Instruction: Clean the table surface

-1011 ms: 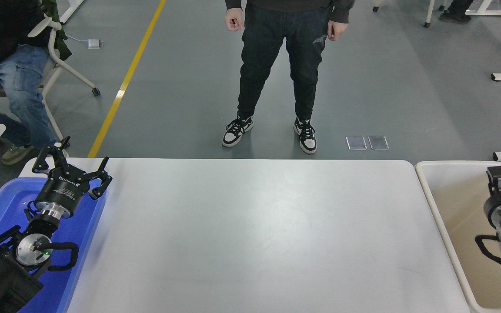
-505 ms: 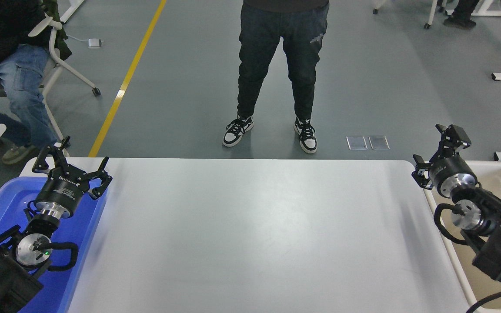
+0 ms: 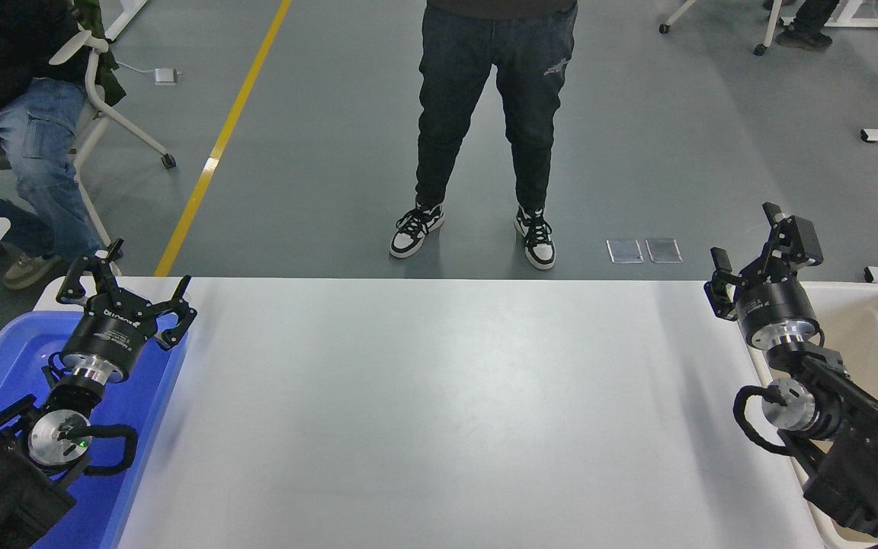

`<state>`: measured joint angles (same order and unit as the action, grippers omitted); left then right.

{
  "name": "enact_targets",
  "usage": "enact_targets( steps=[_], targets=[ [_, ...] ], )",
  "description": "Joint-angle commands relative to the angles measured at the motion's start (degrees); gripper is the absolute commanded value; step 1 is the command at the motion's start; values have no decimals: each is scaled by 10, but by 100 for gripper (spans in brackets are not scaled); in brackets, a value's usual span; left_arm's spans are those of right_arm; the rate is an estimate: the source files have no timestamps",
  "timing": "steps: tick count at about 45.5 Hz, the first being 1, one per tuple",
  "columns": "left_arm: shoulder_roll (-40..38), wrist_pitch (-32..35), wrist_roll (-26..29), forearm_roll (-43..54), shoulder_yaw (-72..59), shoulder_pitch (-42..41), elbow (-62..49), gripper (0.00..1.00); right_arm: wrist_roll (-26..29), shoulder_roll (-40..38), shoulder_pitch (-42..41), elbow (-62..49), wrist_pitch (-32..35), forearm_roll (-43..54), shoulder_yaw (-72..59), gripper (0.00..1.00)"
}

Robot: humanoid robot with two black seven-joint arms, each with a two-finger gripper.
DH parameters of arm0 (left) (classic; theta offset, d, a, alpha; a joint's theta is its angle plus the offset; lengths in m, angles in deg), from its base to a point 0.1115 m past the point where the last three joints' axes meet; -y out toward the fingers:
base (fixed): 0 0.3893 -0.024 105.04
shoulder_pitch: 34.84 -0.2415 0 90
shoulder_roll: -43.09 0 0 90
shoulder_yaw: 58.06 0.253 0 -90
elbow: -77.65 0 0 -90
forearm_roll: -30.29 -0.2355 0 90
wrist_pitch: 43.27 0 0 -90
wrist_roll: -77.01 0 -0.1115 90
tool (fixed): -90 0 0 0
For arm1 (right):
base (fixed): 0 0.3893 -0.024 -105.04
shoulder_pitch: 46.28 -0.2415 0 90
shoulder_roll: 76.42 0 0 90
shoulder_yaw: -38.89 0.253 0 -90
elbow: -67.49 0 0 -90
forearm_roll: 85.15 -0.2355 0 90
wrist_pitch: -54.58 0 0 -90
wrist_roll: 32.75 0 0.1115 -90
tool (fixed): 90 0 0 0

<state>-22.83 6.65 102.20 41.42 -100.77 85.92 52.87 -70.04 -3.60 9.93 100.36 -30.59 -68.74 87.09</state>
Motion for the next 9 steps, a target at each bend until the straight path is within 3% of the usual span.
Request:
enact_targets(
  steps=[1, 9],
  targets=[
    [0, 0, 0, 0, 0, 0, 0, 100, -22, 1, 19, 1, 6, 6, -12, 100],
    [0, 0, 0, -1, 0, 0, 0, 100, -23, 7, 29, -3, 4, 5, -45, 100]
  ],
)
